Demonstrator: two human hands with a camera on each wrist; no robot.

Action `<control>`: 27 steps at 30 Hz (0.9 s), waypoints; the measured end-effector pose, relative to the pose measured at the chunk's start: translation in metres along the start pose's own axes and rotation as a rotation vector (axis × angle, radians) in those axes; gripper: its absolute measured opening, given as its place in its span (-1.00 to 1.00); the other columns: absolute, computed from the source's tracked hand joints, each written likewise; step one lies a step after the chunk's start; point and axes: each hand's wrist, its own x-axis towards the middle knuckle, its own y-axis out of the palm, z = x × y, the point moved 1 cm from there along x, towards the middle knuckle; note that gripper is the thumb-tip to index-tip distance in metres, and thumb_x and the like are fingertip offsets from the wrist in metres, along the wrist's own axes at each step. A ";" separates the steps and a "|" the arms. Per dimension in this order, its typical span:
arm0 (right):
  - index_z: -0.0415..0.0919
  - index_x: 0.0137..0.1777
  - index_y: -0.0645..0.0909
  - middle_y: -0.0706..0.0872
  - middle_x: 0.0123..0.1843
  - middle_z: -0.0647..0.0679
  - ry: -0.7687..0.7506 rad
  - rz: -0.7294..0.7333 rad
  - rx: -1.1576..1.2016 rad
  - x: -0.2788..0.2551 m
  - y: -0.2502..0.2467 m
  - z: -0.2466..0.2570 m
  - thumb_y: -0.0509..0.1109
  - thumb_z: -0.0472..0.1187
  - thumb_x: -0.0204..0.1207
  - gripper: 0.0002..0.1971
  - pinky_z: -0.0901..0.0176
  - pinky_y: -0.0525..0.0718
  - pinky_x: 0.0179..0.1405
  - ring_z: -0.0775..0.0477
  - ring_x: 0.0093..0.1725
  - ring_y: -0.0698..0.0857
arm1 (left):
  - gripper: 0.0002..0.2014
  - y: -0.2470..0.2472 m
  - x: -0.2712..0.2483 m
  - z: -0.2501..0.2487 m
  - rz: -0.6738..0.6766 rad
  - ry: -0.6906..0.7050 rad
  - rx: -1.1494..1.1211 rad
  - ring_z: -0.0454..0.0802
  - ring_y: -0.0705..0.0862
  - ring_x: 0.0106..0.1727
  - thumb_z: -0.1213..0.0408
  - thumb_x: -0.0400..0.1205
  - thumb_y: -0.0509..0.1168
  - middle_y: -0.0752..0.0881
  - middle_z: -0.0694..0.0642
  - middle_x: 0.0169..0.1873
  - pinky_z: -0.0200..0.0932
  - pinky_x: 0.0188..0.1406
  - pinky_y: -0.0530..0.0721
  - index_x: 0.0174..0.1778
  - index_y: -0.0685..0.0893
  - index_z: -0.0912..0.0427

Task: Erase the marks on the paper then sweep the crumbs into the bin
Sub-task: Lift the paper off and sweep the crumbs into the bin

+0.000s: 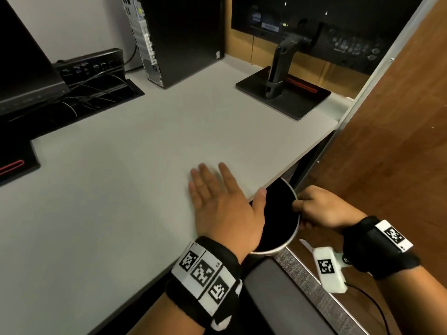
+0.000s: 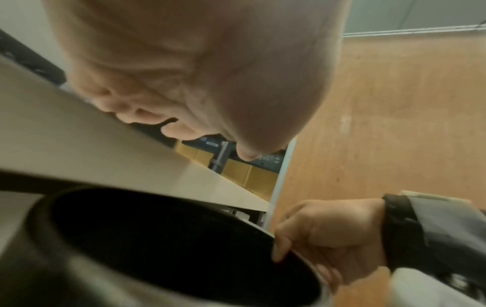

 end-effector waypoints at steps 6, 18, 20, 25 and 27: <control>-0.53 -0.27 0.65 0.63 -0.47 -0.24 -0.003 -0.039 -0.028 0.000 -0.002 0.012 0.35 -0.26 0.68 -0.64 0.01 0.50 -0.38 -0.08 -0.47 0.55 | -0.19 0.009 -0.017 -0.021 0.039 0.507 -0.133 0.11 -0.27 0.75 -0.30 0.73 -0.11 -0.16 0.23 0.76 0.15 0.74 -0.13 0.78 -0.11 0.12; -0.59 -0.25 0.70 0.69 -0.55 -0.15 0.037 -0.010 0.037 -0.011 -0.001 0.006 0.32 -0.32 0.69 -0.64 0.28 0.50 -0.57 -0.02 -0.59 0.57 | -0.09 -0.016 -0.005 0.030 -0.027 -0.102 -0.002 0.37 -0.41 0.69 -0.40 0.66 -0.23 -0.33 0.42 0.69 0.26 0.67 -0.34 0.74 -0.32 0.16; -0.59 -0.24 0.69 0.69 -0.54 -0.17 0.036 -0.015 0.047 -0.012 -0.001 0.006 0.32 -0.31 0.69 -0.64 0.27 0.49 -0.57 -0.06 -0.56 0.57 | -0.02 -0.012 -0.006 0.041 0.064 -0.246 0.026 0.45 -0.44 0.66 -0.49 0.58 -0.32 -0.38 0.50 0.65 0.34 0.66 -0.33 0.73 -0.38 0.15; -0.57 -0.26 0.70 0.71 -0.51 -0.24 0.034 0.001 0.069 -0.007 0.002 0.006 0.31 -0.30 0.70 -0.63 0.26 0.50 -0.59 -0.08 -0.56 0.58 | -0.09 0.001 -0.022 0.011 0.089 0.341 -0.173 0.10 -0.39 0.73 -0.52 0.60 -0.22 -0.21 0.16 0.76 0.18 0.72 -0.20 0.78 -0.16 -0.04; -0.57 -0.26 0.70 0.72 -0.50 -0.25 0.034 0.001 0.078 -0.007 0.003 0.005 0.31 -0.30 0.69 -0.64 0.21 0.52 -0.54 -0.11 -0.54 0.60 | -0.21 -0.005 -0.020 0.012 0.006 0.379 -0.386 -0.15 -0.24 0.74 -0.44 0.65 -0.10 -0.06 -0.10 0.77 0.07 0.74 -0.05 0.77 0.04 -0.14</control>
